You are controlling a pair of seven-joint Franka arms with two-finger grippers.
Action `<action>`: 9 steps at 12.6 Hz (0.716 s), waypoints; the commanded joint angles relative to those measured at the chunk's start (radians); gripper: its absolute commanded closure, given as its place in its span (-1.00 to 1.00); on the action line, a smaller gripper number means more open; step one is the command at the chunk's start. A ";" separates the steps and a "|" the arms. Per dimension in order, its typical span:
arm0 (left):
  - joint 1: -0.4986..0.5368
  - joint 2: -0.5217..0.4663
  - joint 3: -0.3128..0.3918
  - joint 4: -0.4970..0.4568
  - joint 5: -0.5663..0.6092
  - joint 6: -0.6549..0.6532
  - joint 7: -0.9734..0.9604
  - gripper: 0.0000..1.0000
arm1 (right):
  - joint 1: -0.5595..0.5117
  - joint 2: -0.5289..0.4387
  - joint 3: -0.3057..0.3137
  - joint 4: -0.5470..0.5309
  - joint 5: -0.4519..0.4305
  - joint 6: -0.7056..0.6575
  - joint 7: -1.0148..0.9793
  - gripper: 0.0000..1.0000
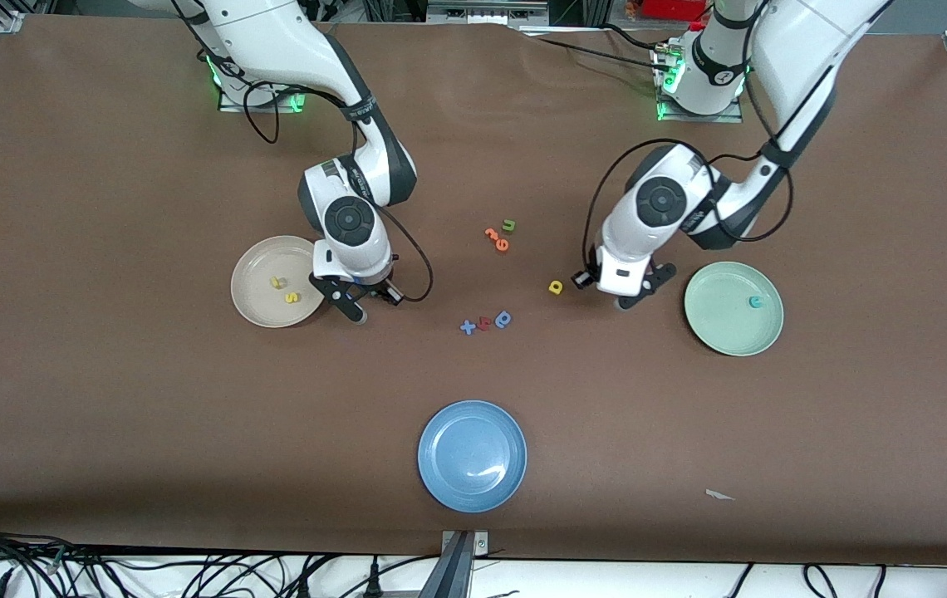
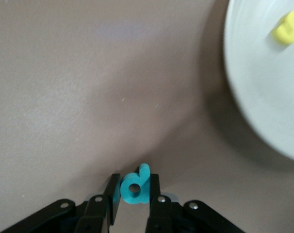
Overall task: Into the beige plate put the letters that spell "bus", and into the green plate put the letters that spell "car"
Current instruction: 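Place the teal d on the white plate while the left gripper drops r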
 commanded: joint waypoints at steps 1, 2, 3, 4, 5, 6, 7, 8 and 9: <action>0.147 -0.053 -0.008 -0.003 0.033 -0.084 0.152 0.77 | -0.005 -0.084 -0.075 -0.006 0.013 -0.154 -0.177 0.45; 0.211 -0.056 -0.008 -0.003 0.033 -0.107 0.230 0.77 | -0.006 -0.106 -0.102 -0.006 0.013 -0.203 -0.240 0.45; 0.268 -0.061 -0.008 -0.003 0.035 -0.119 0.307 0.76 | -0.008 -0.120 -0.135 -0.008 0.014 -0.244 -0.312 0.45; 0.322 -0.067 -0.006 -0.001 0.033 -0.121 0.388 0.76 | -0.008 -0.130 -0.167 -0.006 0.014 -0.275 -0.378 0.45; 0.374 -0.067 -0.006 -0.001 0.033 -0.121 0.463 0.76 | -0.008 -0.137 -0.201 -0.008 0.014 -0.298 -0.441 0.45; 0.414 -0.064 -0.005 -0.001 0.033 -0.121 0.532 0.75 | -0.008 -0.138 -0.222 -0.014 0.014 -0.312 -0.502 0.45; 0.440 -0.058 -0.002 -0.001 0.033 -0.121 0.577 0.73 | -0.012 -0.138 -0.244 -0.019 0.016 -0.314 -0.553 0.45; 0.451 -0.046 0.000 -0.001 0.035 -0.113 0.597 0.64 | -0.027 -0.137 -0.247 -0.034 0.016 -0.311 -0.581 0.45; 0.453 -0.030 0.000 0.013 0.035 -0.110 0.597 0.20 | -0.040 -0.134 -0.247 -0.052 0.016 -0.300 -0.593 0.44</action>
